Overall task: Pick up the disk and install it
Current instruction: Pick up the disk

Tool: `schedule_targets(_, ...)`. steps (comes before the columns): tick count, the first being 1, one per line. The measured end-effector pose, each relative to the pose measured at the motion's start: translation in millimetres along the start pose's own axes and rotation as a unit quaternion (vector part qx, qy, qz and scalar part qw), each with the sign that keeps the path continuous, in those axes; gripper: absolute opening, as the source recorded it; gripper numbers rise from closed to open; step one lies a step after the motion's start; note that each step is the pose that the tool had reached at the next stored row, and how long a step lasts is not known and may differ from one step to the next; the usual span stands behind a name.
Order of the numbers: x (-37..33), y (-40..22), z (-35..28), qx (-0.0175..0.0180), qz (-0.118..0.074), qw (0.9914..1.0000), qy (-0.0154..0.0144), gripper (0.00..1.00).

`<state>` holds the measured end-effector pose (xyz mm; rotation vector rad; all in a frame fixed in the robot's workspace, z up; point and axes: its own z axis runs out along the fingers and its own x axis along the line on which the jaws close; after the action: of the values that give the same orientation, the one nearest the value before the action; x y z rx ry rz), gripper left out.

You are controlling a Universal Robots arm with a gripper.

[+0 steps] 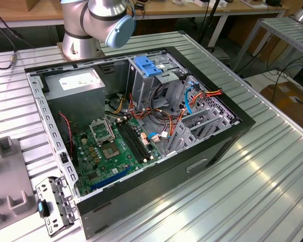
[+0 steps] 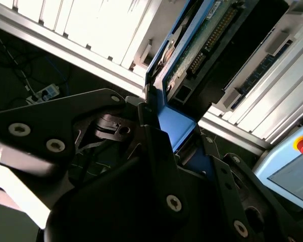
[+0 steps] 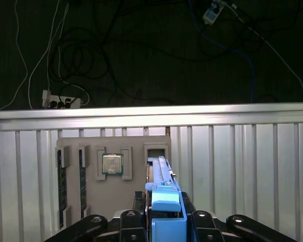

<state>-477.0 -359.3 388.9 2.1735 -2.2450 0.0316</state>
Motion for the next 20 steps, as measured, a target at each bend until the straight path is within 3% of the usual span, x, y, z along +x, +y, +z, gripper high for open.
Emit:
schedule_targets(13, 0.2, 0.0, -8.4, -0.0001, 0.000, 1.00000, 0.0000, 0.37)
schedule_targets(20, 0.5, 0.0, -16.9, -0.0003, 0.000, 1.00000, 0.0000, 0.37)
